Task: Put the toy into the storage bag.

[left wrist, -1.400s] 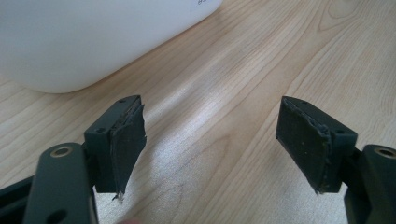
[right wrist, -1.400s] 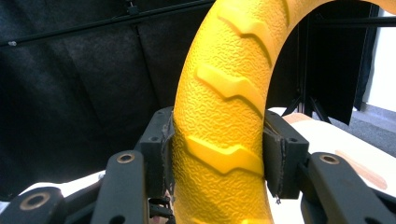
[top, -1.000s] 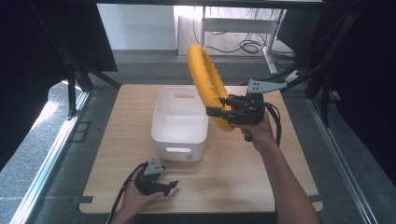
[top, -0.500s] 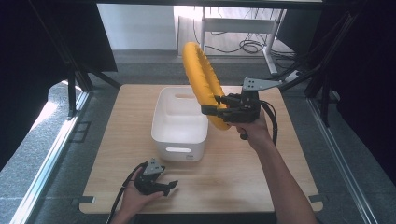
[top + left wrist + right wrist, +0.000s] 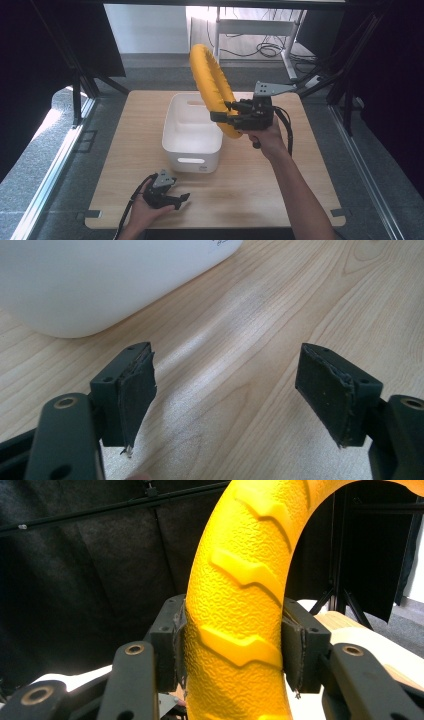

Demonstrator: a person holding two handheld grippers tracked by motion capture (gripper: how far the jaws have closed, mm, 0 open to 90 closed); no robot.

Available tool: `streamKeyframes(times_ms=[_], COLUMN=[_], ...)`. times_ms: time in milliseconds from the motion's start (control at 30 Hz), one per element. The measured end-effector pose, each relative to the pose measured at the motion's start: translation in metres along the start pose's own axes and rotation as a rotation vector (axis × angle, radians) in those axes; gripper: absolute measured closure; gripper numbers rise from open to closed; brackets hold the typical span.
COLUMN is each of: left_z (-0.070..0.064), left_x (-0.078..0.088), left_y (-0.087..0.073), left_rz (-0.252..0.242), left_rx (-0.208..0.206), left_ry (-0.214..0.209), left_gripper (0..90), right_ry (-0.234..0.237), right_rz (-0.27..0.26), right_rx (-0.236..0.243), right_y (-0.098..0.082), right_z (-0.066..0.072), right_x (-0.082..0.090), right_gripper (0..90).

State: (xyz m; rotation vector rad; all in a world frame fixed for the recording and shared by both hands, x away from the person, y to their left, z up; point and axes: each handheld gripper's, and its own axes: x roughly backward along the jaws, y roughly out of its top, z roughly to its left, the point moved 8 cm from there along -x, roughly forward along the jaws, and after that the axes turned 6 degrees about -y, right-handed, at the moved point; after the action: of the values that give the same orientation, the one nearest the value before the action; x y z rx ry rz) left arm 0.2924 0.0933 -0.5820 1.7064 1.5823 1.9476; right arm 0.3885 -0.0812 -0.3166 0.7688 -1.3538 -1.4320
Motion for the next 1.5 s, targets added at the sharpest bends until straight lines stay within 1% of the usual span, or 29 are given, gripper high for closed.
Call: streamKeyframes(times_ms=[567,800,1233,1433,1500], left_z=[0.000,0.000,0.000,0.001,0.001], left_x=[0.000,0.000,0.001,0.001,0.001], left_y=[0.000,0.000,0.000,0.000,0.000], left_rz=[-0.004,-0.005,-0.005,-0.006,-0.006], left_rx=[0.007,0.004,0.004,0.005,0.005], left_ry=[-0.001,0.000,0.003,0.003,0.004], left_gripper=[24.0,24.0,24.0,24.0,24.0], right_ry=[0.015,0.026,0.063,0.071,0.072], right_rz=[0.000,0.001,0.002,0.007,0.008], right_rx=[-0.002,0.008,0.007,0.007,0.016], right_y=[0.000,0.003,0.002,0.000,0.000], right_z=[0.003,0.007,0.018,0.019,0.019], right_x=[-0.011,-0.017,-0.029,-0.033,-0.035], right_gripper=[51.6,51.6,51.6,51.6,51.6])
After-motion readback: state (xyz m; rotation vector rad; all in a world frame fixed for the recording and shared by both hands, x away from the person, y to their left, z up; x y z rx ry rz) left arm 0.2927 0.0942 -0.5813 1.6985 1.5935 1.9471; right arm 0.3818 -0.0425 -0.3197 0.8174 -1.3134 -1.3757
